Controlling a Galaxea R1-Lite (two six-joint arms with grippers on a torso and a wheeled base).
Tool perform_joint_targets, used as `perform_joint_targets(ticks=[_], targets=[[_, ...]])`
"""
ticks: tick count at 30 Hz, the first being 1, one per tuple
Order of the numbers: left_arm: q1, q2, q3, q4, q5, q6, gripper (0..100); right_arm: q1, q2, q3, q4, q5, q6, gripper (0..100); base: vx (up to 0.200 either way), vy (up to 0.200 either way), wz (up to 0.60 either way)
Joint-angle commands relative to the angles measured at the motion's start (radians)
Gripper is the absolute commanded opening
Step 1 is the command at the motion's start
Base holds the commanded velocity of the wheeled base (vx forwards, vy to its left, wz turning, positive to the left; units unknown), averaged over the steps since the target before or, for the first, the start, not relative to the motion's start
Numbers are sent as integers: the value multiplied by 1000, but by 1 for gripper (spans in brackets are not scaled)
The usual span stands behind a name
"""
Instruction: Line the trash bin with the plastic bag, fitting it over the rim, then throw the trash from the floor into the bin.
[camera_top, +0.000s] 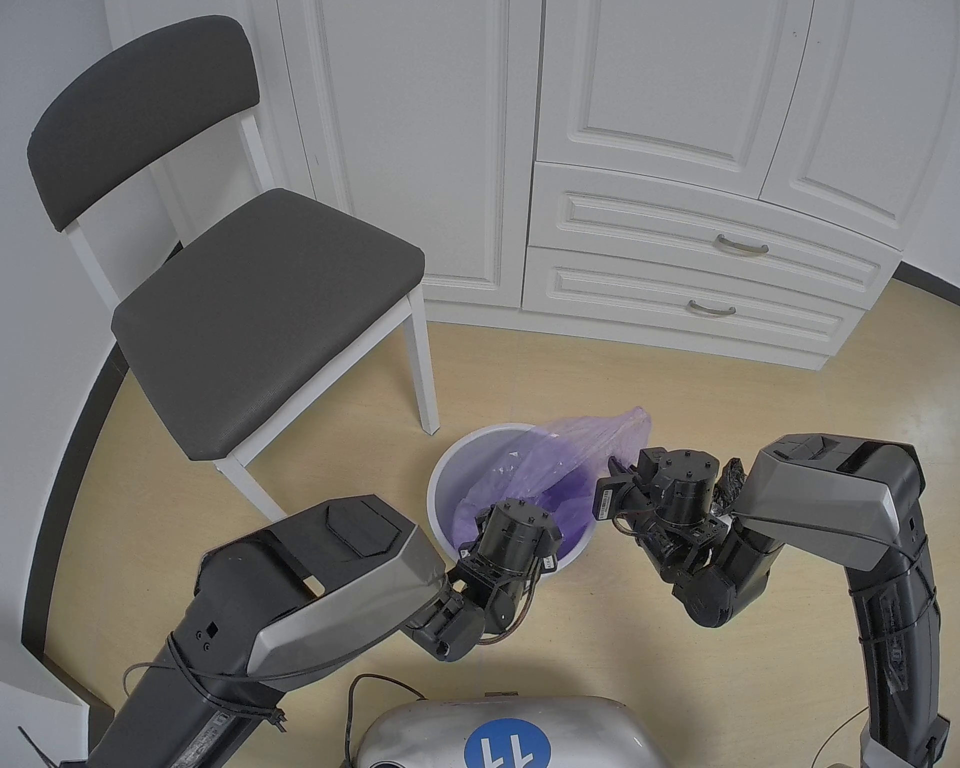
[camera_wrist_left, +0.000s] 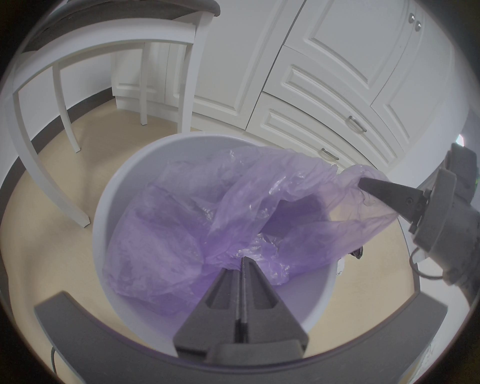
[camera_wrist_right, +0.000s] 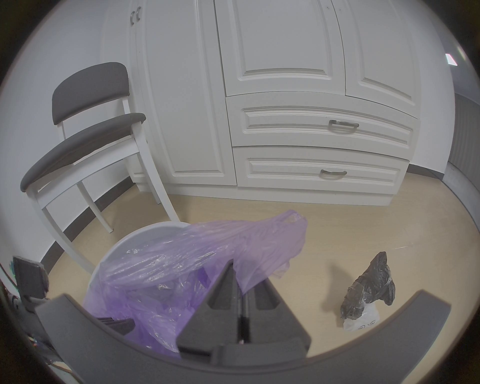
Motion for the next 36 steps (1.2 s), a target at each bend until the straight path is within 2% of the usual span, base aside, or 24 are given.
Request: perform_joint_targets(ticks=[1,4,6,8,9,15,19,21,26,31,33,36], targets=[[37,7,-52,34,-4,-29,0,11,10,-7,-7,0,2,0,0,0,0],[51,7,-69,52,-5,-41,0,15,10,-9,-9,2,5,0,0,0,0],[76,18,-165,100,-7,-109,0,26,11,-16,-30,5,10,0,0,0,0],[77,24,-187,111,-5,-124,0,28,13,-18,-36,5,10,0,0,0,0],[76,29,-223,158,-5,-155,0,37,17,-18,-44,5,11,0,0,0,0],[66,29,-251,224,-5,-190,0,54,43,-19,-46,5,24,0,0,0,0],[62,23,-246,276,-4,-192,0,84,48,-10,-50,8,67,0,0,0,0],[59,-10,-239,339,-4,-213,0,92,42,1,-52,9,70,0,0,0,0],[63,-131,-138,398,-10,-233,0,90,16,30,-50,14,68,0,0,0,0],[89,-283,-26,465,-78,-224,0,69,-42,88,-33,46,65,0,0,0,0],[117,-381,47,523,-148,-175,0,44,-61,113,-30,63,53,0,0,0,0],[158,-459,137,557,-179,-49,0,11,-62,120,-30,65,8,0,0,0,0]])
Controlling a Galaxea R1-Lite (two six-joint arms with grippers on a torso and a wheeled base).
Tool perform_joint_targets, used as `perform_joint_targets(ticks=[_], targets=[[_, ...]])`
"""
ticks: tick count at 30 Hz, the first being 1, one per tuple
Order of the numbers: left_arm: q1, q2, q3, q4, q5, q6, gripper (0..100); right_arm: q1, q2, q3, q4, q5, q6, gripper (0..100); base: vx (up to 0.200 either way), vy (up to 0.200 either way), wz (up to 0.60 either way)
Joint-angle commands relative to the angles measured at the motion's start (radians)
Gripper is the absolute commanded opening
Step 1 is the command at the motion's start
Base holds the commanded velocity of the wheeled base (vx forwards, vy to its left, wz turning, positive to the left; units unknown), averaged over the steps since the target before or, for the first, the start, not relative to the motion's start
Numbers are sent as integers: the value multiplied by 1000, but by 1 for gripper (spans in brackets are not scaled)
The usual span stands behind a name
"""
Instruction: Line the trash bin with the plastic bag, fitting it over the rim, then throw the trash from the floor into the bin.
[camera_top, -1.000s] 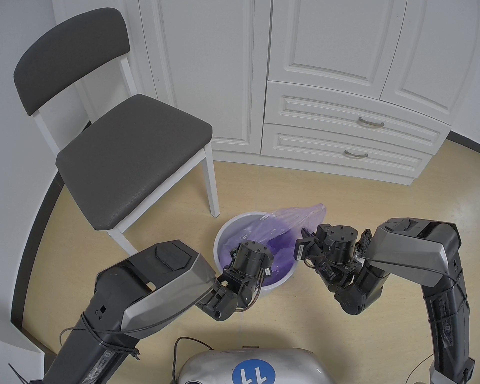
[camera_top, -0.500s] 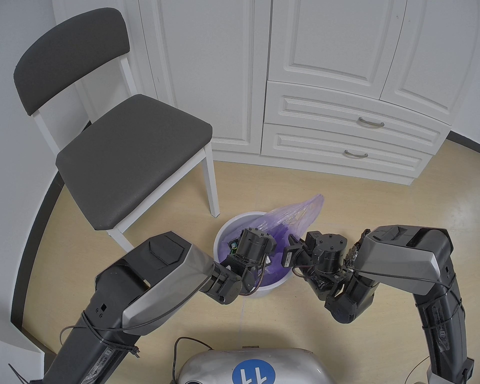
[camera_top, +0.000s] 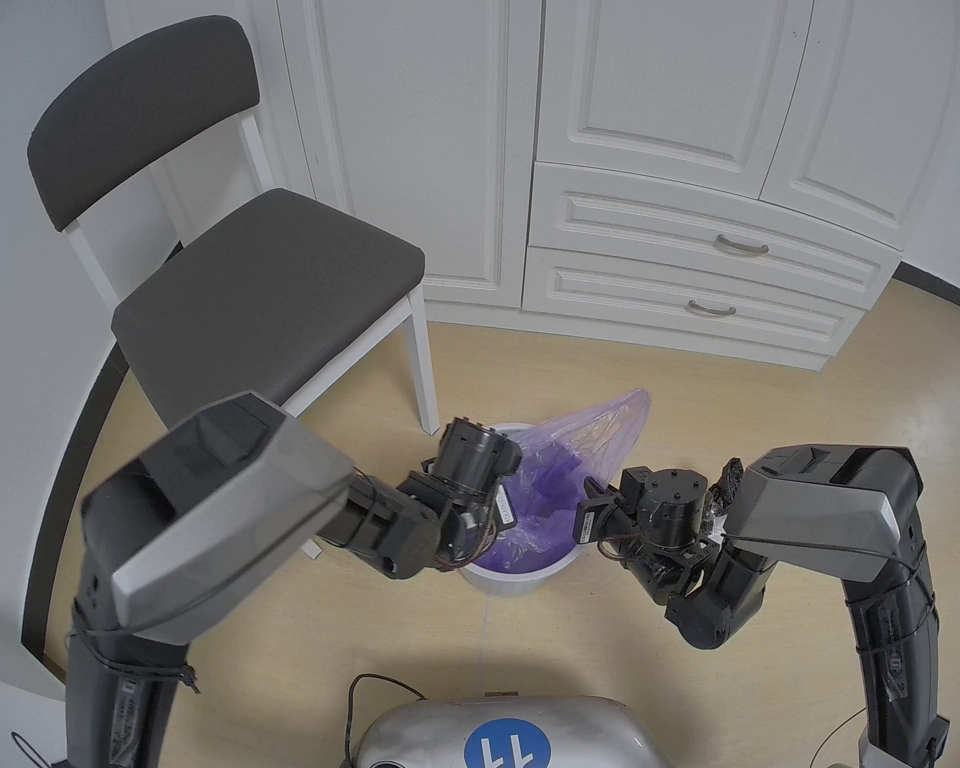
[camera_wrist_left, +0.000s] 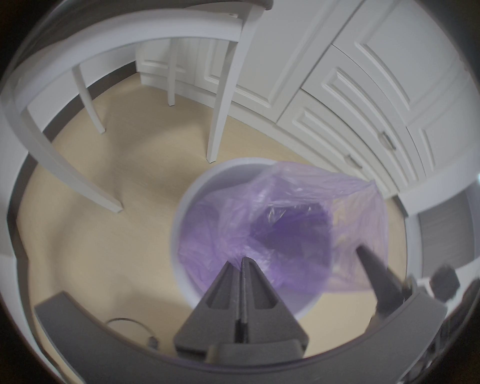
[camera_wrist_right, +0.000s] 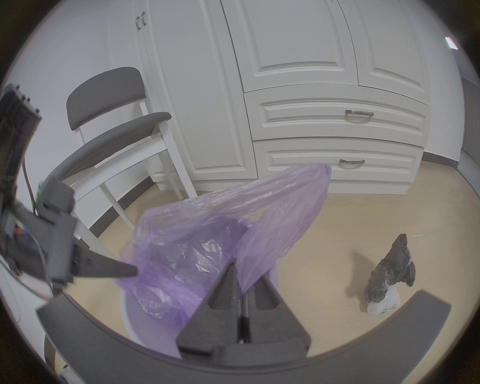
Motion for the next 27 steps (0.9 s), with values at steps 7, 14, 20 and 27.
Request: perform_joint_targets(ticks=[7,14,20,27], targets=[[154,-266,293,35,-67,325,0,-97,-58,101,7,21,-129,0,0,0,0],[217,-189,309,-42,-59,405,0,-155,-49,138,4,19,-248,0,0,0,0],[249,-119,308,-117,-51,442,0,-180,-55,204,-4,37,-314,0,0,0,0],[252,-128,326,-118,-58,445,0,-206,-81,290,-9,110,-373,0,0,0,0]])
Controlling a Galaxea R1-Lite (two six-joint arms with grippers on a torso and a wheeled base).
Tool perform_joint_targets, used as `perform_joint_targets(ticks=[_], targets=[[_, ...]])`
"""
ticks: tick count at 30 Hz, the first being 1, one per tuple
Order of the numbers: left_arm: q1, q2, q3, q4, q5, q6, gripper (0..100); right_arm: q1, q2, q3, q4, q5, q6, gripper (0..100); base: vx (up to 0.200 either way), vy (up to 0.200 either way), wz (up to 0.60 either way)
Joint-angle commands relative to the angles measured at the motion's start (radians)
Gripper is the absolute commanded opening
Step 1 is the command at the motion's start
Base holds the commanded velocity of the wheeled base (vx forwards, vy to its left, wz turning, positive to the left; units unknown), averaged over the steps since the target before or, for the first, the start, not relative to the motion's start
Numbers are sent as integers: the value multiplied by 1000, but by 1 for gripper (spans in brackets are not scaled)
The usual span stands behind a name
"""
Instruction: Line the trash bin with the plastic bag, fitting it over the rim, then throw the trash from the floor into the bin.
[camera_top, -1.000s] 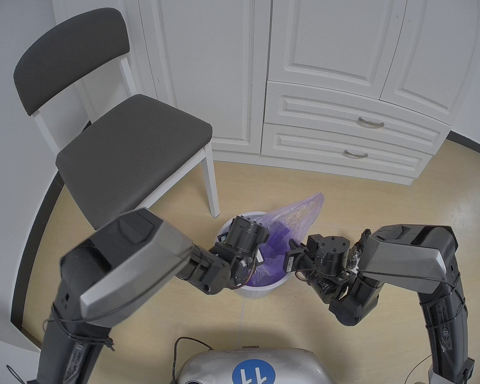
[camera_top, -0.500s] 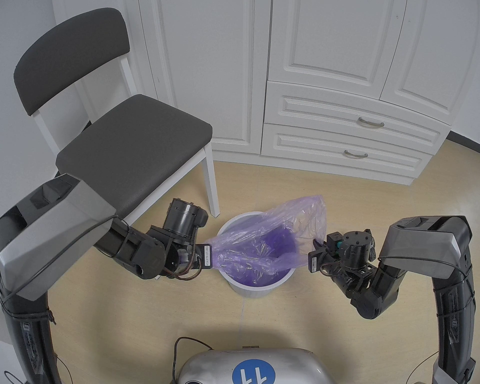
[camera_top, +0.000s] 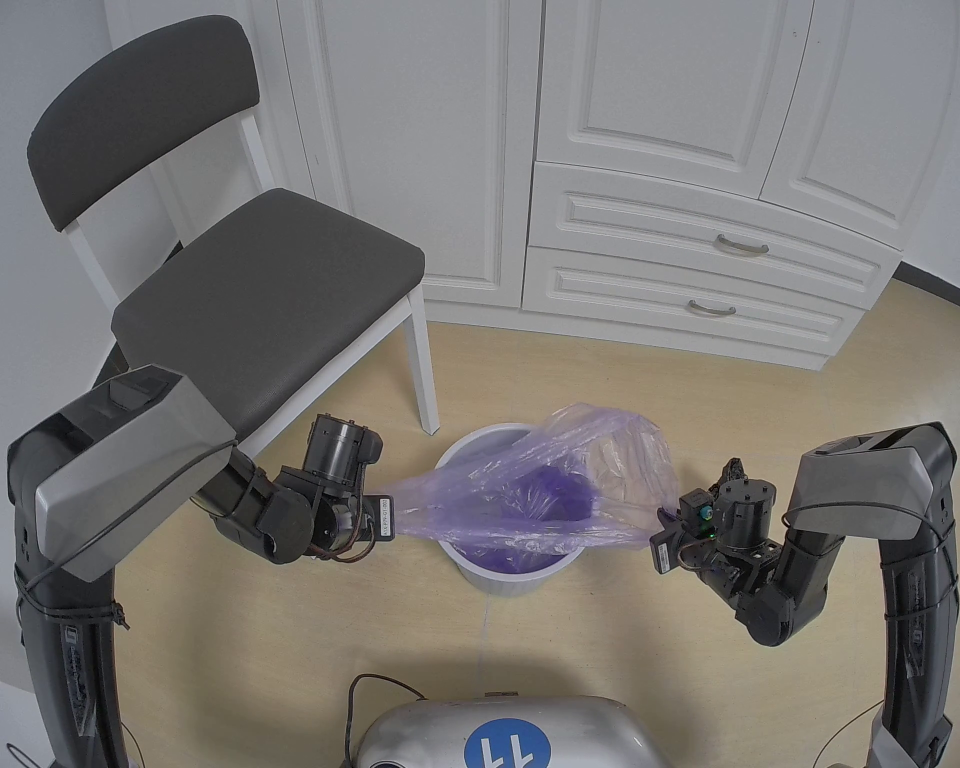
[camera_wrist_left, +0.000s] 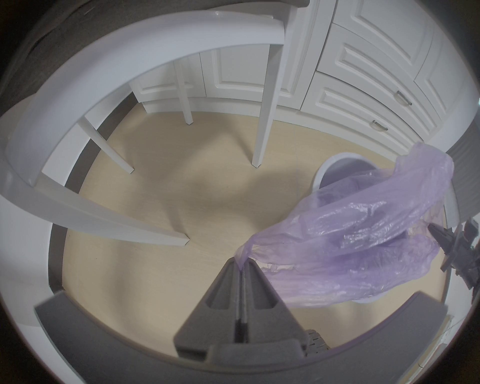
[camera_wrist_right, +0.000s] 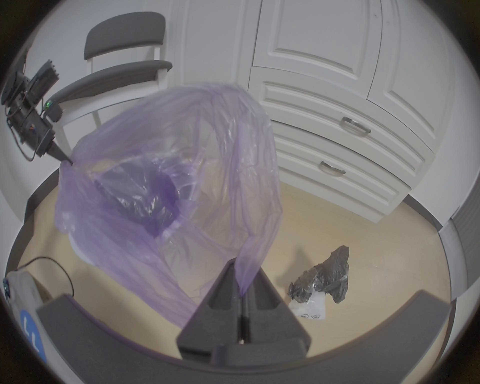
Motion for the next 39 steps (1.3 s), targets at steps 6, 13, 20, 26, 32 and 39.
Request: perform_joint_targets(ticks=[6,13,20,26,32,39], targets=[[1,2,35,-1,-7,11,0,-18,-33,106,-1,66,-47,0,0,0,0],[-6,6,90,-9,-12,76,0,-18,-34,176,1,121,-100,0,0,0,0],[-6,-9,144,-15,-49,133,0,-5,-25,230,2,150,-157,0,0,0,0],[-5,-5,185,-72,-50,178,0,5,-26,250,10,150,-166,0,0,0,0],[-8,63,150,-101,-39,176,0,15,32,202,10,135,-177,0,0,0,0],[-14,166,98,-211,20,169,0,20,90,98,-1,52,-168,0,0,0,0]])
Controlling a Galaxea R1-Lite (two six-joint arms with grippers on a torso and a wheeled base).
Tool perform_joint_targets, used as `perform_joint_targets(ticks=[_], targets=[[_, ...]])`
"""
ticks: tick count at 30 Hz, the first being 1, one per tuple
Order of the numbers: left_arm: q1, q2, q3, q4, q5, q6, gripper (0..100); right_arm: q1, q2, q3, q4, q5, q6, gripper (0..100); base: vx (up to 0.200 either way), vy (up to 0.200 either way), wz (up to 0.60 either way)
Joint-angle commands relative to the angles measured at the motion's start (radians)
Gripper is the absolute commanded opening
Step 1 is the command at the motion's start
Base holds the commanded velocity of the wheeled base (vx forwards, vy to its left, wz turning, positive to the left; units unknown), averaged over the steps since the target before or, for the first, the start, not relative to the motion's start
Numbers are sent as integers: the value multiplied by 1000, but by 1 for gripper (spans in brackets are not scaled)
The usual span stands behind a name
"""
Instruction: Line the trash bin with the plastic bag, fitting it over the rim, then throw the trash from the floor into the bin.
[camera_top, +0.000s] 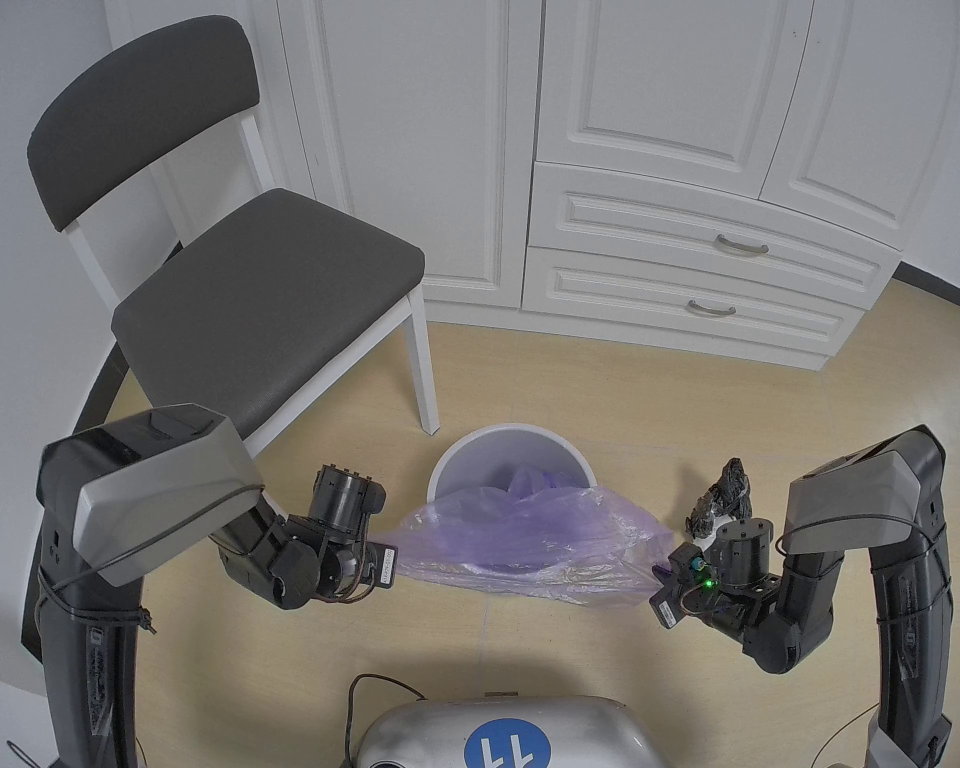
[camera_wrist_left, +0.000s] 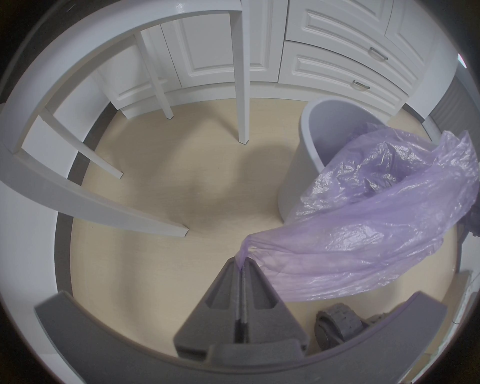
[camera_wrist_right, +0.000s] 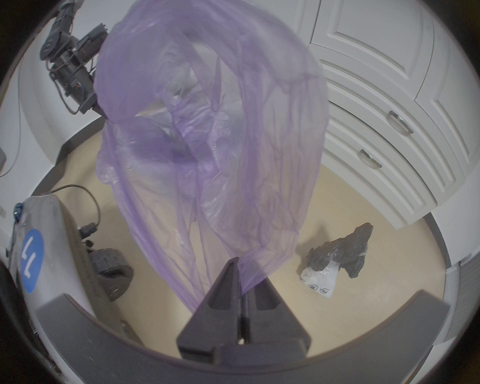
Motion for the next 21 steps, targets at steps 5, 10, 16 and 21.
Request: perform_joint_targets(ticks=[5,10,16,21], targets=[[-18,118,-108,-44,45,-68,0,18,112,-178,-41,-89,77,0,0,0,0],[-37,143,-157,-44,68,-125,0,19,146,-253,-70,-101,106,0,0,0,0],[-48,132,-165,-33,101,-146,0,24,161,-273,-114,-105,126,0,0,0,0],[-47,112,-140,-31,102,-138,0,24,131,-238,-102,-103,125,100,0,0,0]])
